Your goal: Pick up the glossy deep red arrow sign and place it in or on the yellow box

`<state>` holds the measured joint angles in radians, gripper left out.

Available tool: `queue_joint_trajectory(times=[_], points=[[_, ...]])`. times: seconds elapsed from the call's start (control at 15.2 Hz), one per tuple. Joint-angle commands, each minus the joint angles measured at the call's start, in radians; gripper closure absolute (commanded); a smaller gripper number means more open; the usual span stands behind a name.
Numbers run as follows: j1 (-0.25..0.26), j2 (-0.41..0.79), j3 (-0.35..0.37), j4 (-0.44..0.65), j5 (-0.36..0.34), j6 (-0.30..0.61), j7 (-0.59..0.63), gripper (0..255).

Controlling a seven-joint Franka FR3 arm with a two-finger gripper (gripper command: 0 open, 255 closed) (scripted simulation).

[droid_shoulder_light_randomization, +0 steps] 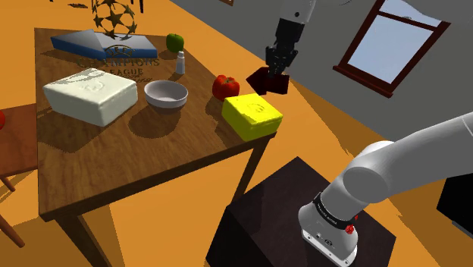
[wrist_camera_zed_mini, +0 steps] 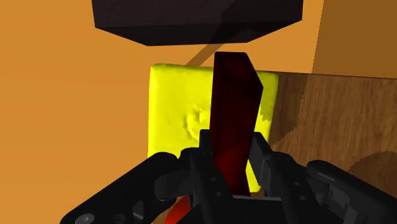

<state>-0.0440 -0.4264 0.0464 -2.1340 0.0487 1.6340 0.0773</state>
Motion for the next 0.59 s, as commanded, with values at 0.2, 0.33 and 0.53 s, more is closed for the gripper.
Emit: queue_joint_trajectory(times=[0.2,0.33,0.53], points=[[0.000,-0.008,0.000,-0.073,0.001,0.066,-0.004,255],[0.000,-0.008,0.000,-0.100,0.001,0.092,-0.005,255],[0.000,-0.006,0.001,-0.138,0.002,0.133,-0.006,255]])
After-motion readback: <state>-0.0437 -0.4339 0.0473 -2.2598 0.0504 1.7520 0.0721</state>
